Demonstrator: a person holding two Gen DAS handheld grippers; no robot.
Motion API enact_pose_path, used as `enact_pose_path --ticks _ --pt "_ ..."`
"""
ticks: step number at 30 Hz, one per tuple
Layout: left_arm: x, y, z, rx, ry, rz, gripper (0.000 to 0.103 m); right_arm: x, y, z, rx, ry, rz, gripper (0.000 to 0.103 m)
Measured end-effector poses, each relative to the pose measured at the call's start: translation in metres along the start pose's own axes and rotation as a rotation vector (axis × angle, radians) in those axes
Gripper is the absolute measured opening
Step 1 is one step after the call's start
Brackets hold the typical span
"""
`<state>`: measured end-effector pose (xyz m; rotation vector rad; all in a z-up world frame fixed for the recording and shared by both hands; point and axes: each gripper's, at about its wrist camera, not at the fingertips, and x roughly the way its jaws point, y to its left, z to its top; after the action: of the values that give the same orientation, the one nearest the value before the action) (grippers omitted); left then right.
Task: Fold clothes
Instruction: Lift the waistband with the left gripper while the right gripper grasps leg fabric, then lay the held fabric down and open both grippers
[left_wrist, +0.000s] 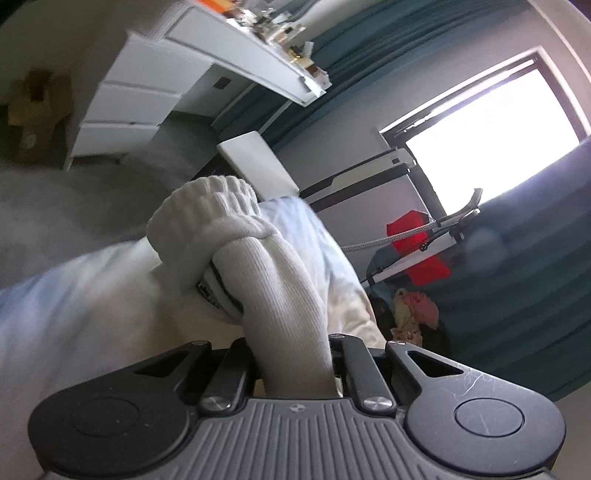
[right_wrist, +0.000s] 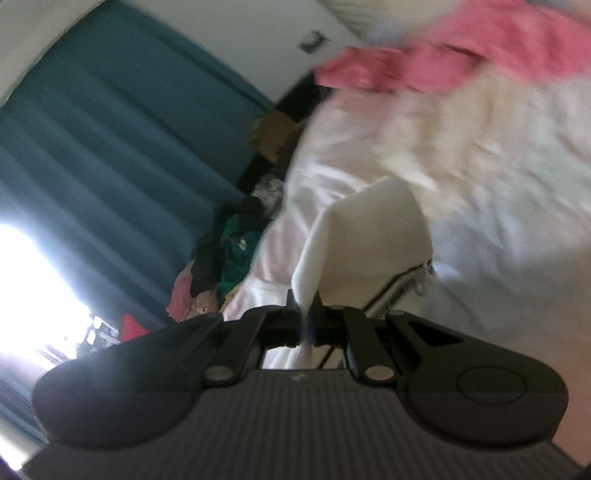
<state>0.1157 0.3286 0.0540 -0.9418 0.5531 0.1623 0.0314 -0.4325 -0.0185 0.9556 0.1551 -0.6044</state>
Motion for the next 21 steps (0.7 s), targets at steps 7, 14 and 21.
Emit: enact_pose_path --ticks 7,14,21 --pt "0.152 -0.041 0.036 -0.032 0.030 0.075 0.011 0.155 0.104 -0.019 -0.239 -0.011 -0.061 0.007" --pt "0.269 -0.041 0.048 -0.019 0.126 0.183 0.013 0.305 0.141 -0.069 -0.452 0.080 -0.179 0.007" --pt "0.299 -0.039 0.047 0.040 0.171 0.199 0.020 0.344 0.127 -0.090 -0.454 0.160 -0.222 0.010"
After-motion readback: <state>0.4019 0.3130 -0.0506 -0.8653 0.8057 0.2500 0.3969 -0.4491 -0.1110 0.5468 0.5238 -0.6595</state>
